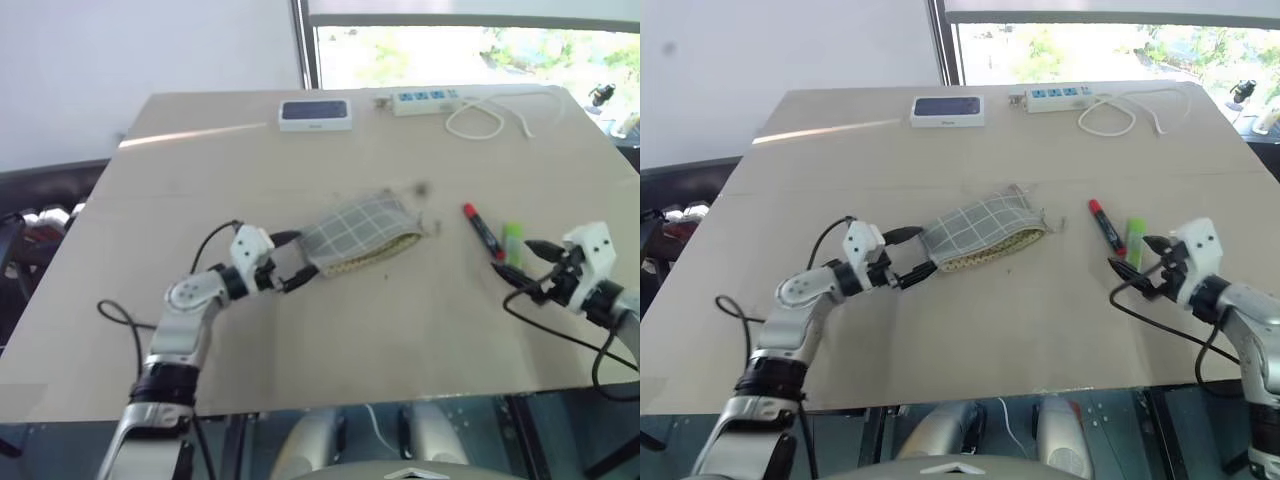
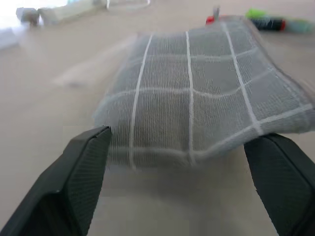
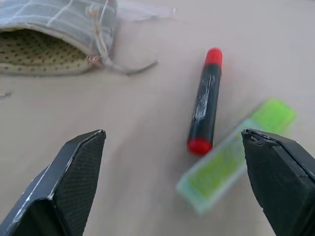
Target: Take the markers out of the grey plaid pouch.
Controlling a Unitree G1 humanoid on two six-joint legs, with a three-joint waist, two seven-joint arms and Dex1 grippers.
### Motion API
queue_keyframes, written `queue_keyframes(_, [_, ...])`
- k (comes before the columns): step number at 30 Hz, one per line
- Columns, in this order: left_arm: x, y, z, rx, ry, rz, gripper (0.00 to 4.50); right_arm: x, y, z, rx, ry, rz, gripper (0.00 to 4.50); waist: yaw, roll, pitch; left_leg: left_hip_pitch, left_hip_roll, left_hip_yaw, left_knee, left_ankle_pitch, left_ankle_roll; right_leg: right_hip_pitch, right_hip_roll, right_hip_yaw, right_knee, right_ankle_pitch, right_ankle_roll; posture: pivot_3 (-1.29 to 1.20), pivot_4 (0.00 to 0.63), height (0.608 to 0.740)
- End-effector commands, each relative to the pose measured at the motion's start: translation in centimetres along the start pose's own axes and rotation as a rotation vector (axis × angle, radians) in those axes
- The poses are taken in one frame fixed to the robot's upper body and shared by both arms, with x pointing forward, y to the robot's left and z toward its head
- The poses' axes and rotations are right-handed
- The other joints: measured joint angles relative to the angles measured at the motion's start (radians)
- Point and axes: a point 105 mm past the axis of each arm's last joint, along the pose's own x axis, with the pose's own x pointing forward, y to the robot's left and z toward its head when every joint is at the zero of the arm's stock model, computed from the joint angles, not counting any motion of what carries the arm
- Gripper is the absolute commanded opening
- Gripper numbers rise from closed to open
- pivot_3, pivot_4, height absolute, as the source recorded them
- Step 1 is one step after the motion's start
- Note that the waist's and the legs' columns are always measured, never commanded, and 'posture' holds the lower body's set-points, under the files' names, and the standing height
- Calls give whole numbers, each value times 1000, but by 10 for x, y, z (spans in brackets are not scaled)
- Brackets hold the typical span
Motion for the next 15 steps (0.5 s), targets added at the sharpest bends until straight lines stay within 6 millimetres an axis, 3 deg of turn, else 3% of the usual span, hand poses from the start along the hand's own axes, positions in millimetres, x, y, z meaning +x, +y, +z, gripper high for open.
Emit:
queue_keyframes(1, [-19, -3, 9, 24, 43, 17, 4415, -17, 6, 10, -68, -26, 73, 4500, 2, 0, 0, 0, 0, 0, 0, 0, 0, 0, 0, 0, 0, 0, 0, 0, 150, 740])
queue_keyframes(9, [-63, -32, 7, -74, 123, 3, 4415, -48, 15, -19, -61, 113, 190, 4500, 12, 1, 1, 4, 1, 1, -3, -3, 4, 3, -1, 0, -1, 0, 0, 0, 150, 740])
queue_keyframes(15, [-69, -41, 6, -116, 131, 34, 4415, -59, 5, -28, -15, 153, 188, 4500, 26, 3, 2, 6, 1, 2, -6, -3, 4, 4, -1, 1, -3, 0, 0, 0, 150, 740])
